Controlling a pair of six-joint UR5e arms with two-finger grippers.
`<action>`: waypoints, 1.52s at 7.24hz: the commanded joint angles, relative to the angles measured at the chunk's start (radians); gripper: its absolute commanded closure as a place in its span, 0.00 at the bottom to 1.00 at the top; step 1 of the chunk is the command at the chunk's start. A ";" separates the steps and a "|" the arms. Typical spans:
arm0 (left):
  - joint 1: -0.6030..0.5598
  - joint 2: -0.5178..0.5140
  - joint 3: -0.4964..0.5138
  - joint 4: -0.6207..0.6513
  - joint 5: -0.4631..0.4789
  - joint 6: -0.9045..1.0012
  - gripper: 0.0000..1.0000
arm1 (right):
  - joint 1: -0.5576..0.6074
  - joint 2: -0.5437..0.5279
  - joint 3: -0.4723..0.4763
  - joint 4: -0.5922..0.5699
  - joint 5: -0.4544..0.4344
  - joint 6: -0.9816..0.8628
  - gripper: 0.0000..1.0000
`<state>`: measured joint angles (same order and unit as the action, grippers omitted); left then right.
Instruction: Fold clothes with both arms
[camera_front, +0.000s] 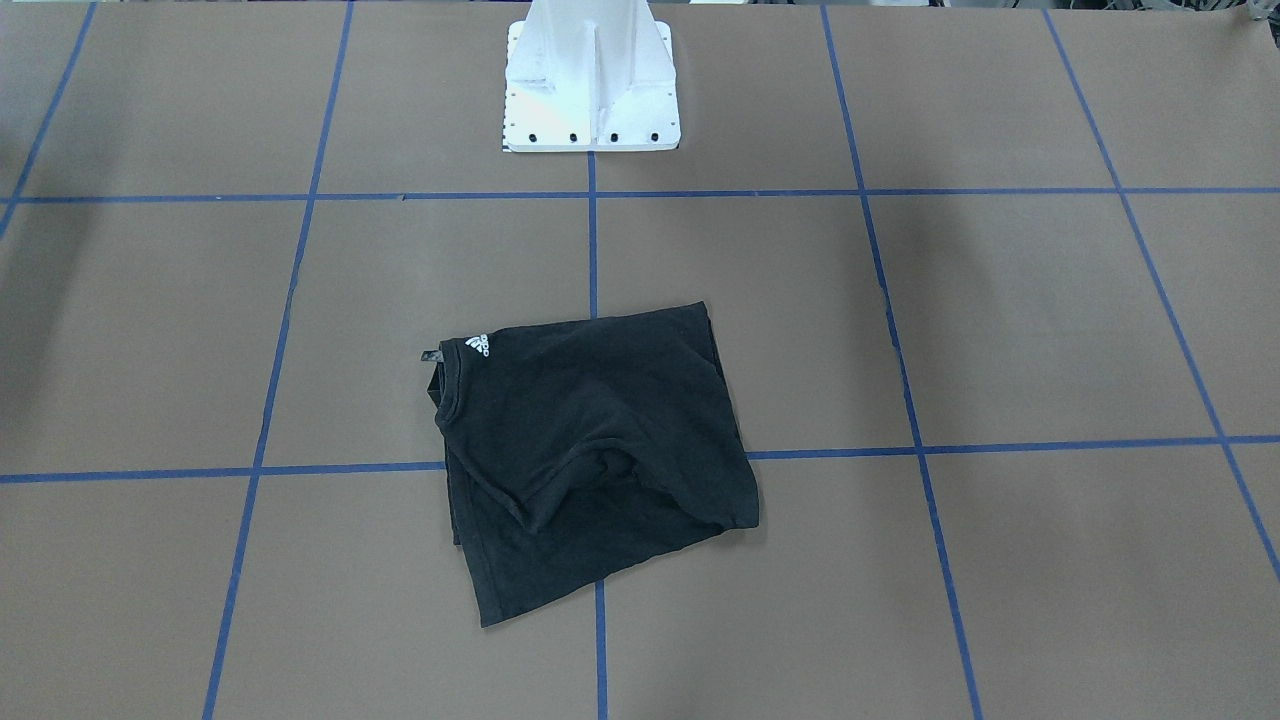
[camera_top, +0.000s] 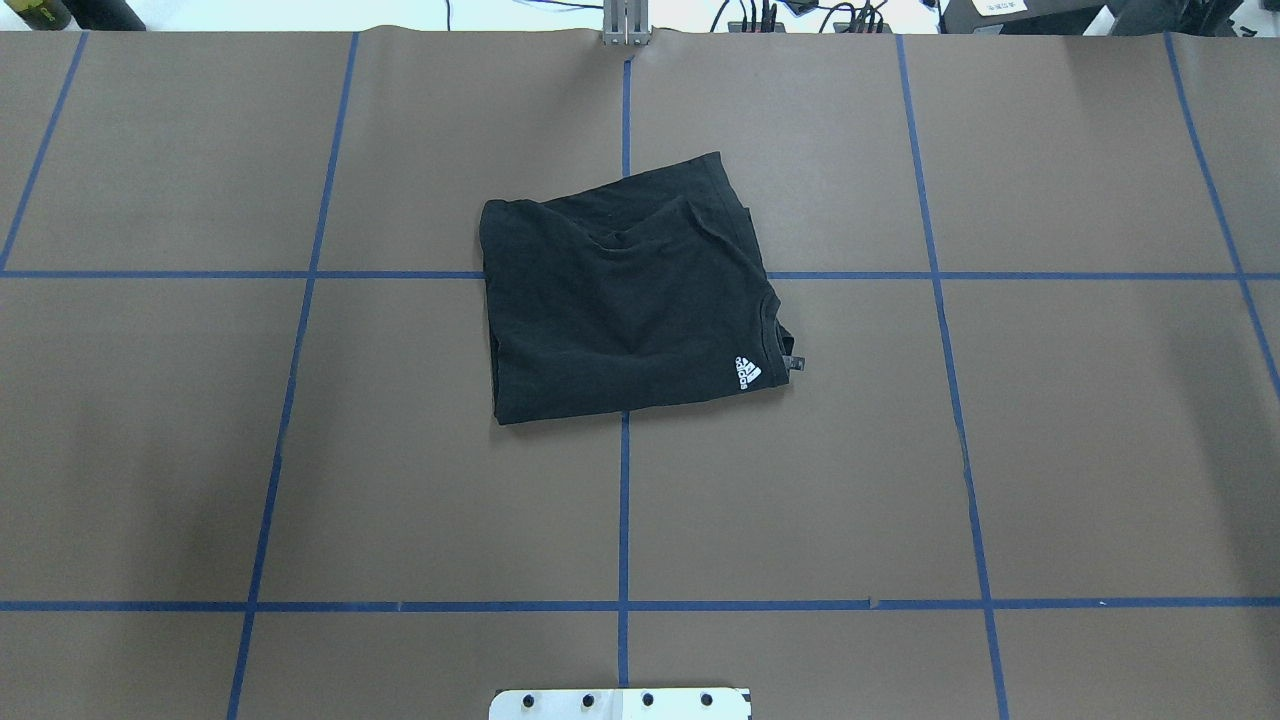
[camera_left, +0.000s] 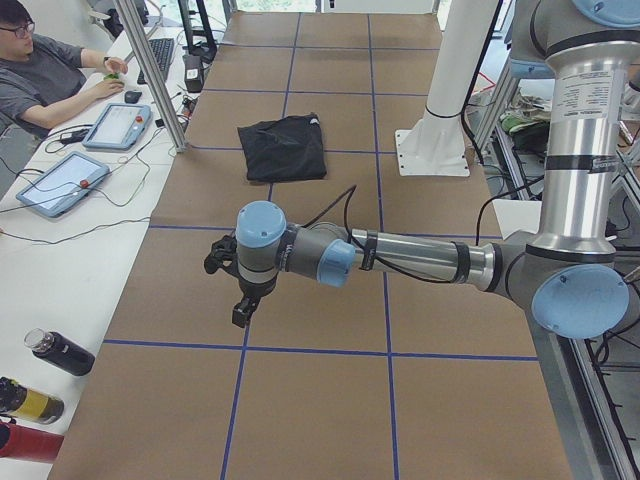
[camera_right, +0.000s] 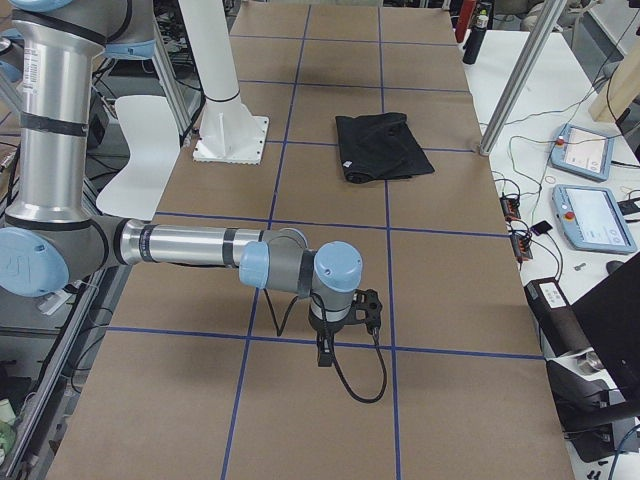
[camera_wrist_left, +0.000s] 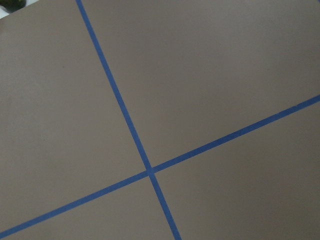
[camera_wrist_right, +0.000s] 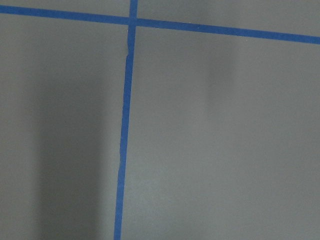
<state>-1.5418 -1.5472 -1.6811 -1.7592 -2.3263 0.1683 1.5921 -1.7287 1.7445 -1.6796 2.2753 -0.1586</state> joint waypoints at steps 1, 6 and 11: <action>-0.012 0.082 -0.052 0.009 -0.004 0.081 0.00 | 0.000 0.001 0.080 0.000 0.006 0.007 0.00; -0.017 0.133 -0.075 0.009 0.016 0.086 0.00 | 0.000 0.000 0.078 -0.002 0.010 0.004 0.00; -0.015 0.164 -0.080 0.009 0.016 0.082 0.00 | -0.001 -0.046 0.082 0.001 -0.002 -0.012 0.00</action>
<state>-1.5581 -1.3877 -1.7578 -1.7502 -2.3102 0.2501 1.5901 -1.7677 1.8253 -1.6800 2.2767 -0.1708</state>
